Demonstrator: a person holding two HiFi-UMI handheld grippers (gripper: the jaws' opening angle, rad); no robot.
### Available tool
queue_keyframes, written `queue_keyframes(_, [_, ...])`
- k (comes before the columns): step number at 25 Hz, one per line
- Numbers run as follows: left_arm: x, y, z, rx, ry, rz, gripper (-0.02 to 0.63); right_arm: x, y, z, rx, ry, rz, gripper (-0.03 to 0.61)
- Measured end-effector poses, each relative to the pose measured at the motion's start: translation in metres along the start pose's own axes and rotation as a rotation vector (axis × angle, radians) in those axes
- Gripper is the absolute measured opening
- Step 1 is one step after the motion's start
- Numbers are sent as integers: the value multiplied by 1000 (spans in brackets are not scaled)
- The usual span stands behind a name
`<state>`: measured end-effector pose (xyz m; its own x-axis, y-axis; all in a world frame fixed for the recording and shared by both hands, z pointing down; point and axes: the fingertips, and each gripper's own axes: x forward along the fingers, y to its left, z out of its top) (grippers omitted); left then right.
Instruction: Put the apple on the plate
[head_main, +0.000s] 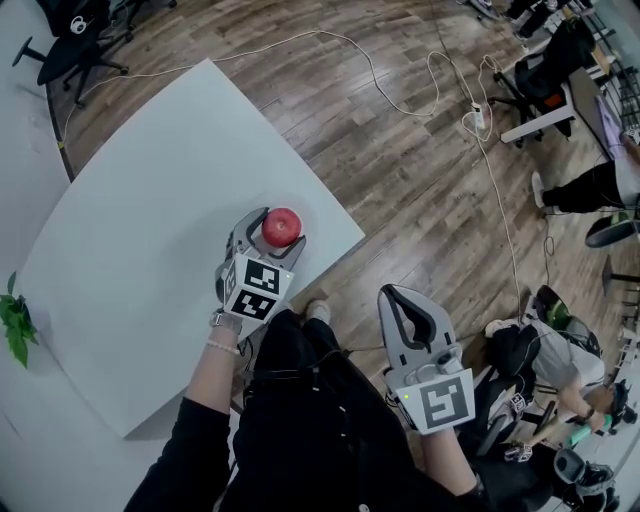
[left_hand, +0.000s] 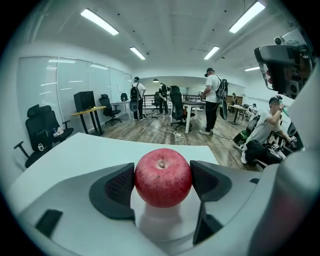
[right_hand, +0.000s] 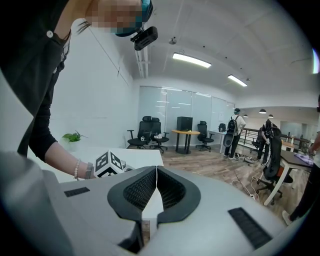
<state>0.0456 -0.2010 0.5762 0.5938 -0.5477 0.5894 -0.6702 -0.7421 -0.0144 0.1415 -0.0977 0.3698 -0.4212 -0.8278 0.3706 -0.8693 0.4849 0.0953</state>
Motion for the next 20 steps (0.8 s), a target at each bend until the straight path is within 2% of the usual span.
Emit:
queue_keyframes(11, [1,8,-3,-28,-33,29,359,6,8,-4,0,20,16,41])
queue_keyframes(20, [3,6,-9,-82,-33,3,359,4,5,-10,16,25,-4,41])
